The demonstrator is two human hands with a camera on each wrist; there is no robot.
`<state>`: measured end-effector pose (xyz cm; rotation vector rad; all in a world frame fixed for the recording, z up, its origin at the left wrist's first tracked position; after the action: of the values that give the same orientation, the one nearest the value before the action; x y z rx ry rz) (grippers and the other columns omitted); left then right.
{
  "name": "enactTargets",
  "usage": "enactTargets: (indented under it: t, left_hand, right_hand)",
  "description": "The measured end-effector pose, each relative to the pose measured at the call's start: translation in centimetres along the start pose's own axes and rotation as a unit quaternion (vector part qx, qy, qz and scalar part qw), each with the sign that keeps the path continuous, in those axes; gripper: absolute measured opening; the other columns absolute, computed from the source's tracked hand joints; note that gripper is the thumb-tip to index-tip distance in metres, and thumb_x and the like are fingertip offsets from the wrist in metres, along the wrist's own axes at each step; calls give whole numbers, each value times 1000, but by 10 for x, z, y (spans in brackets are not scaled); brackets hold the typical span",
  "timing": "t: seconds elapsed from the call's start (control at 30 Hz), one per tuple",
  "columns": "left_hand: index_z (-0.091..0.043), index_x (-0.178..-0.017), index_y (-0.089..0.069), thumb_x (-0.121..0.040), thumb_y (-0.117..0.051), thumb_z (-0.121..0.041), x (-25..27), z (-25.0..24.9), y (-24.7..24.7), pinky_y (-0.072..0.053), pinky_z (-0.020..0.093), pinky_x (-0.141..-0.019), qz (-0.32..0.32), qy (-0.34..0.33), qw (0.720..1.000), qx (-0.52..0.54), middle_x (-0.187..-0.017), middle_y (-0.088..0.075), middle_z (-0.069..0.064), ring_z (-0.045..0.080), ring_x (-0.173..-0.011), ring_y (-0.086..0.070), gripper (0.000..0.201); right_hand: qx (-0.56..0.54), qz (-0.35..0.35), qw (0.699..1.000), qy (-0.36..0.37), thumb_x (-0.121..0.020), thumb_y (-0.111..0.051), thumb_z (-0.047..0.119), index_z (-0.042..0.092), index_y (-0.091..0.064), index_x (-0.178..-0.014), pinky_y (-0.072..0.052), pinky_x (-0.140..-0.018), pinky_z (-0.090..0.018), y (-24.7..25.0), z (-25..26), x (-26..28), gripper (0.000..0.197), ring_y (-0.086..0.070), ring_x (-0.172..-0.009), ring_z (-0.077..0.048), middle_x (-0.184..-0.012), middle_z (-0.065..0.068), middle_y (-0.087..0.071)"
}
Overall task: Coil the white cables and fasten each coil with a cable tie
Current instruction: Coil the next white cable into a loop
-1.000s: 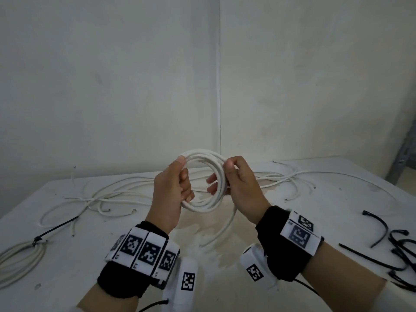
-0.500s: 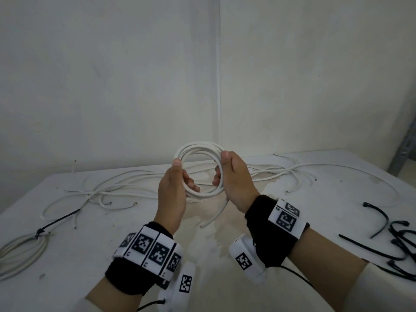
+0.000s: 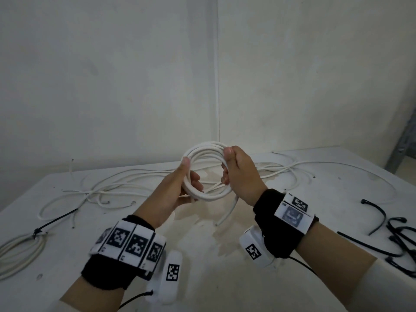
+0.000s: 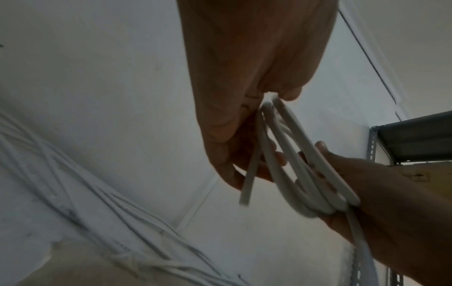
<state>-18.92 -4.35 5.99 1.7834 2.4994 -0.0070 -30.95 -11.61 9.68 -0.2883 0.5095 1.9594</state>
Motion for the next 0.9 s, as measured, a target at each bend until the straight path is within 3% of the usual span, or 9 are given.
enactTargets:
  t: [0.1,0.2,0.33,0.43,0.57,0.63,0.73,0.83,0.9]
  left_hand:
    - [-7,-74,-61,-91,-20,-62,-5,-12,2,-50,33,-66,16,18,1000,19,-57,-61,8,22,-57,-60,71]
    - [-7,-66,-60,-89,-20,-65,-7,-24,-1,-49,30,-61,12,22,998,-51,-50,-55,6,19,-47,-56,74]
    - [-8,-59,-52,-91,-40,-55,-6,-31,0,-42,28,-50,-85,-29,992,-91,-44,-42,1,12,-35,-41,57]
    - [-10,-54,-47,-91,-44,-51,-1,-30,6,-35,21,-42,-167,-58,982,-72,-41,-40,-2,11,-32,-37,55]
    - [-10,-53,-45,-92,-44,-49,3,-26,16,-33,20,-40,-228,-63,972,-4,-40,-38,-1,12,-32,-35,55]
    - [-11,-55,-45,-92,-44,-49,3,-20,17,-32,23,-43,-239,-46,968,54,-34,-36,-6,7,-28,-34,53]
    - [-11,-59,-46,-94,-42,-48,0,-11,10,-36,24,-45,-201,-23,975,89,-33,-35,-8,8,-30,-35,52]
    - [-8,-62,-52,-94,-39,-50,-3,-12,2,-47,31,-59,-84,4,995,52,-38,-41,-2,13,-36,-47,54]
    - [-7,-62,-56,-92,-33,-58,-4,-14,-3,-49,29,-57,-16,38,999,16,-41,-46,1,17,-40,-51,64]
  right_hand:
    - [87,43,994,47,-99,-31,31,23,-37,-70,-43,-59,-36,-6,10,3,30,-43,-52,-19,-60,0,-43]
    - [124,65,988,70,-99,-32,30,24,-35,-69,-41,-60,-33,-7,17,3,31,-44,-58,-22,-59,0,-42]
    - [130,77,985,79,-99,-33,30,25,-36,-69,-40,-61,-30,-7,22,1,30,-43,-56,-19,-60,2,-43]
    - [93,67,990,79,-98,-34,29,25,-40,-71,-39,-60,-30,-9,22,3,28,-42,-55,-15,-59,3,-43]
    - [43,63,993,85,-96,-42,27,23,-50,-94,-40,-56,-13,-10,22,9,10,-47,-54,-2,-67,7,-48]
    - [62,57,992,96,-94,-48,26,14,-50,-110,-39,-57,-7,-10,21,10,20,-51,-58,4,-70,11,-50]
    - [94,55,989,96,-94,-49,26,10,-49,-114,-38,-58,-10,-7,20,4,26,-50,-56,5,-69,13,-48]
    - [109,96,986,77,-94,-47,28,12,-49,-112,-37,-58,-14,-4,18,1,24,-48,-54,2,-69,12,-46]
    - [136,149,976,82,-94,-47,29,14,-49,-111,-36,-57,-13,-9,20,4,23,-47,-54,3,-69,12,-46]
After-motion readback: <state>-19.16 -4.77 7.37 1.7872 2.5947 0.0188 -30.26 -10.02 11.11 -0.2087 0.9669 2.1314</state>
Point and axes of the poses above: each hand's wrist, its own x-axis away from the middle knuckle, its own y-axis out of the back of the hand, z = x × y, the point moved 9 cm from there along -x, towards the middle knuckle
